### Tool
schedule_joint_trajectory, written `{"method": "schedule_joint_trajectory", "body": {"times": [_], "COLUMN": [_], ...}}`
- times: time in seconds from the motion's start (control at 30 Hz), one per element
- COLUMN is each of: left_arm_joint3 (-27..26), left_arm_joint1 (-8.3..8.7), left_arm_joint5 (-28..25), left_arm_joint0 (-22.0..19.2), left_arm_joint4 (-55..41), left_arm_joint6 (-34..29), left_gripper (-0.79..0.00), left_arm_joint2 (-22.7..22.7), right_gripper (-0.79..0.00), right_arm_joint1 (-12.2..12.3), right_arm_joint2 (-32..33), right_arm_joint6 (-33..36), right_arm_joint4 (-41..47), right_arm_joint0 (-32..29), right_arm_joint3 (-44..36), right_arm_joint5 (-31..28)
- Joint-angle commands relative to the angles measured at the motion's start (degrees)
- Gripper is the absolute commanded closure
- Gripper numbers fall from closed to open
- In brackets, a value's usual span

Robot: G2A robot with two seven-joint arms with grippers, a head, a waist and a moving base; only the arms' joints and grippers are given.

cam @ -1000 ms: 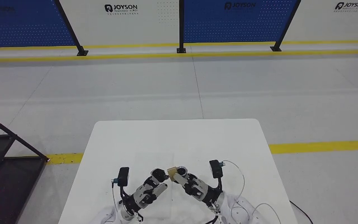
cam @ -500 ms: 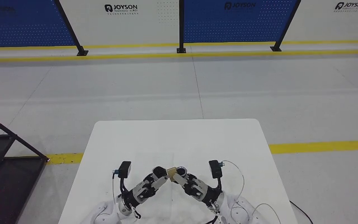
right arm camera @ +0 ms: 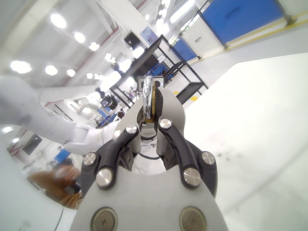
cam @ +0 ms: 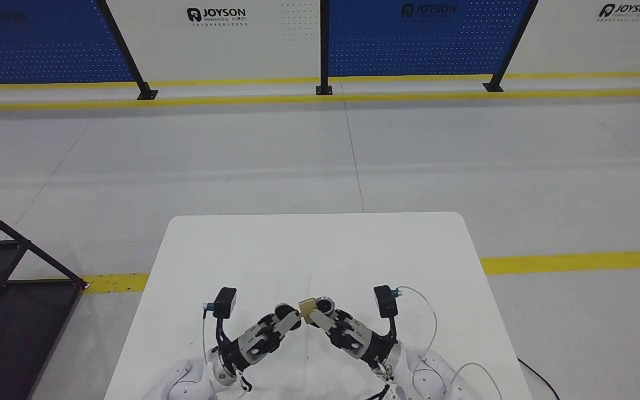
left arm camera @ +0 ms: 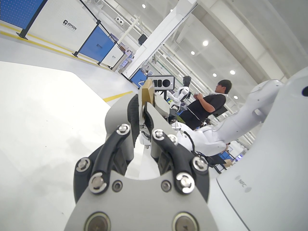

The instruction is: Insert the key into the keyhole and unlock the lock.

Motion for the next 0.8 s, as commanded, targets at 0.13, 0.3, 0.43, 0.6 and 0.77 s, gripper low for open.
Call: {"method": "schedule_joint_trajectory", "body": {"times": [0.13,0.3,0.43,0.6,0.77], "left_arm_joint3": [0.2,0.3,0.1,-0.4,-1.4], "left_arm_joint1": [-0.01,-0.03,-0.06,-0.42,-1.16], "left_arm_joint5": [0.0,0.0,0.0,0.0,2.6], "left_arm_joint0": [-0.2,-0.3,-0.4,0.3,1.2], "left_arm_joint4": [0.2,0.5,1.3,6.4,14.9], "left_arm_joint6": [-0.1,0.0,0.4,4.1,10.4], "left_gripper": [-0.034,0.0,0.0,0.0,0.0], "left_arm_joint2": [0.3,0.5,0.4,-0.6,-1.4], "right_gripper": [0.0,0.0,0.0,0.0,0.0], "right_arm_joint1": [0.0,0.0,0.0,0.0,0.0], "right_arm_joint2": [-0.1,-0.2,-0.2,-0.3,-0.3], "right_arm_joint6": [-0.2,-0.2,-0.2,-0.1,-0.1], "right_arm_joint4": [-0.1,-0.3,-0.3,-0.2,-0.2], "right_arm_joint0": [0.0,0.0,0.0,-0.1,-0.1], "right_arm_joint3": [0.1,0.0,0.0,-0.1,-0.2], "right_arm_joint5": [0.1,0.1,0.2,0.3,0.3]}}
